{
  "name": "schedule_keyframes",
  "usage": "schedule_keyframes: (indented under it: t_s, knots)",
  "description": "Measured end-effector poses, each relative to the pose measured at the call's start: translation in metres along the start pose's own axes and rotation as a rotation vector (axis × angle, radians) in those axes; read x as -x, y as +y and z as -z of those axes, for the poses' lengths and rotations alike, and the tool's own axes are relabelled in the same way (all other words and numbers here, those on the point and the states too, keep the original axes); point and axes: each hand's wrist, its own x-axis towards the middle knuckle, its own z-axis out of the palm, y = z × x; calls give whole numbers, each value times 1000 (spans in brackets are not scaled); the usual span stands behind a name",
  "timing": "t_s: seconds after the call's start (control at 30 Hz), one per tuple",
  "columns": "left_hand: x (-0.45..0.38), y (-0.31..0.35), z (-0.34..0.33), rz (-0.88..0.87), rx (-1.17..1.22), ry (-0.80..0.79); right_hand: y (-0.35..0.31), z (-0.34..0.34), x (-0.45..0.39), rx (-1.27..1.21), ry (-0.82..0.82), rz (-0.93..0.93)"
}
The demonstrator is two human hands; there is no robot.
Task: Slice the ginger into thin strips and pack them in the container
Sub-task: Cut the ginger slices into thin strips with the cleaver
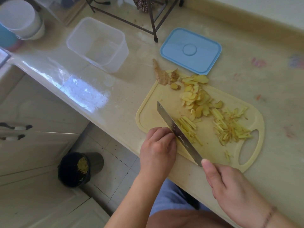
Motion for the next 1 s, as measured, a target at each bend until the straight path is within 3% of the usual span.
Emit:
schedule_keyframes:
  t_s: [0.17, 0.37, 0.43, 0.53, 0.63, 0.87, 1.0]
  knots:
    - [-1, -3, 2, -55, -25, -26, -6, -6, -17, -31, 18, -4]
    - [-13, -21, 26, -16, 125, -203, -11, 5, 7, -211, -9, -39]
    - [-31, -33, 34, -139, 140, -289, -12, 18, 22, -365, 2, -142]
    - [-68, -43, 35, -368, 23, -559, -12, 33, 32, -528, 36, -332]
    - [-98, -40, 26, -654, -87, -739, -14, 35, 35, -563, 105, -377]
    - [-117, -48, 5, -957, -99, -753, -26, 18, 51, -596, 181, -364]
    - [-115, -46, 3, -947, -117, -769, -26, 8, 62, -623, 241, -418]
